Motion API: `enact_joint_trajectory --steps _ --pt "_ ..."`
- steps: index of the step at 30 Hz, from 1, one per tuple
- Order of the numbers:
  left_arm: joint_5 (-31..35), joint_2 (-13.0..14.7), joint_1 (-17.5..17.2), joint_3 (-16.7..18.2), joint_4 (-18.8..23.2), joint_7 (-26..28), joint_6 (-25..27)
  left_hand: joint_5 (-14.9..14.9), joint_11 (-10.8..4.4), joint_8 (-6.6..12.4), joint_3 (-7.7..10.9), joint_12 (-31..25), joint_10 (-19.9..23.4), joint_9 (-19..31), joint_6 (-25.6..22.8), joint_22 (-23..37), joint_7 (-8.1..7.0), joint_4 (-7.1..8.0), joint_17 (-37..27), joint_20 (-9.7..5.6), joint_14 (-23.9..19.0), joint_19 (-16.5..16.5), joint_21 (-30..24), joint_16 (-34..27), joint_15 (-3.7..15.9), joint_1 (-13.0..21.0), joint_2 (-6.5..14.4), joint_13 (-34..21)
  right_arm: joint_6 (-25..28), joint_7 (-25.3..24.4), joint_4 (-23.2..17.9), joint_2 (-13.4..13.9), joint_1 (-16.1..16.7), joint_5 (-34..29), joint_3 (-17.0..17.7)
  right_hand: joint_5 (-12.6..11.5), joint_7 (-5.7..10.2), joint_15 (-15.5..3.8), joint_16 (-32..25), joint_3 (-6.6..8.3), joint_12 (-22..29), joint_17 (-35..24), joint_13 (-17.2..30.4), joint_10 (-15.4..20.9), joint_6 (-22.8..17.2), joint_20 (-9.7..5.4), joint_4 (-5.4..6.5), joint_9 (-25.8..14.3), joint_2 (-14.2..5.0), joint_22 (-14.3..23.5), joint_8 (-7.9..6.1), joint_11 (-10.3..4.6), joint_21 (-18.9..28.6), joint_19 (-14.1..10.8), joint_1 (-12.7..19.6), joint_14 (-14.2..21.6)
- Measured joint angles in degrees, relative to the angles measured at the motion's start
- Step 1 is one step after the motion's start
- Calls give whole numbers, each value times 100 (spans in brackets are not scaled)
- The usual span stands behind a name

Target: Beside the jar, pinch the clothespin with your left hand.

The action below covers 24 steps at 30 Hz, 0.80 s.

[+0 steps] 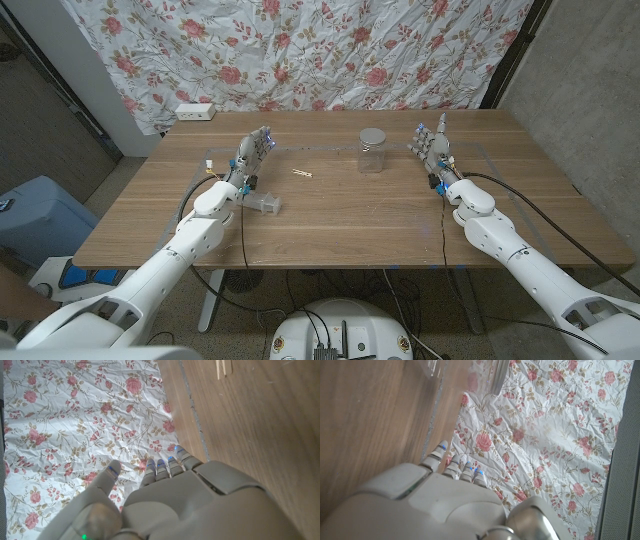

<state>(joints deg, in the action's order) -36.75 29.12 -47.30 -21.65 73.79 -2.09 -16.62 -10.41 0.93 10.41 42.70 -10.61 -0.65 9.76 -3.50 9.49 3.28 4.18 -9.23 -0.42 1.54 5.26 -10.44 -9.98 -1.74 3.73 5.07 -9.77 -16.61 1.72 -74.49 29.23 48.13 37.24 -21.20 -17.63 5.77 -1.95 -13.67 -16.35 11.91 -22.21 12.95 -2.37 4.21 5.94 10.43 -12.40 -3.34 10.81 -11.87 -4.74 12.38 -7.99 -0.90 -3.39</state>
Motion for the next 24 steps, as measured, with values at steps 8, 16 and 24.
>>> enact_joint_trajectory --steps 8,16,24 --pt "215 46 29 -67 86 109 6 0 0 0 24 0 0 0 0 0 0 -24 1 0 0 0 0 0 0 23 24 0 0 0 0 1 0 0 0 0 0 0 0 0 0 0 0 0 0 0 0 0 0 0 0 0 0 1 0 0" --pt "409 97 22 -84 190 292 52 0 -34 0 6 -26 34 -1 -44 -1 -44 -121 1 -3 -22 2 0 0 22 45 45 0 0 0 -1 1 1 0 0 0 -1 0 0 1 0 1 0 0 0 -1 0 1 0 -1 0 1 0 1 0 1" --pt "676 289 0 -121 383 394 60 0 -53 30 40 -26 53 -1 -199 -1 -112 -313 1 -31 -22 30 0 0 21 158 97 1 0 -2 -3 1 2 0 0 0 -1 0 0 1 0 1 -1 0 0 -1 0 1 0 -1 1 1 0 1 0 1"
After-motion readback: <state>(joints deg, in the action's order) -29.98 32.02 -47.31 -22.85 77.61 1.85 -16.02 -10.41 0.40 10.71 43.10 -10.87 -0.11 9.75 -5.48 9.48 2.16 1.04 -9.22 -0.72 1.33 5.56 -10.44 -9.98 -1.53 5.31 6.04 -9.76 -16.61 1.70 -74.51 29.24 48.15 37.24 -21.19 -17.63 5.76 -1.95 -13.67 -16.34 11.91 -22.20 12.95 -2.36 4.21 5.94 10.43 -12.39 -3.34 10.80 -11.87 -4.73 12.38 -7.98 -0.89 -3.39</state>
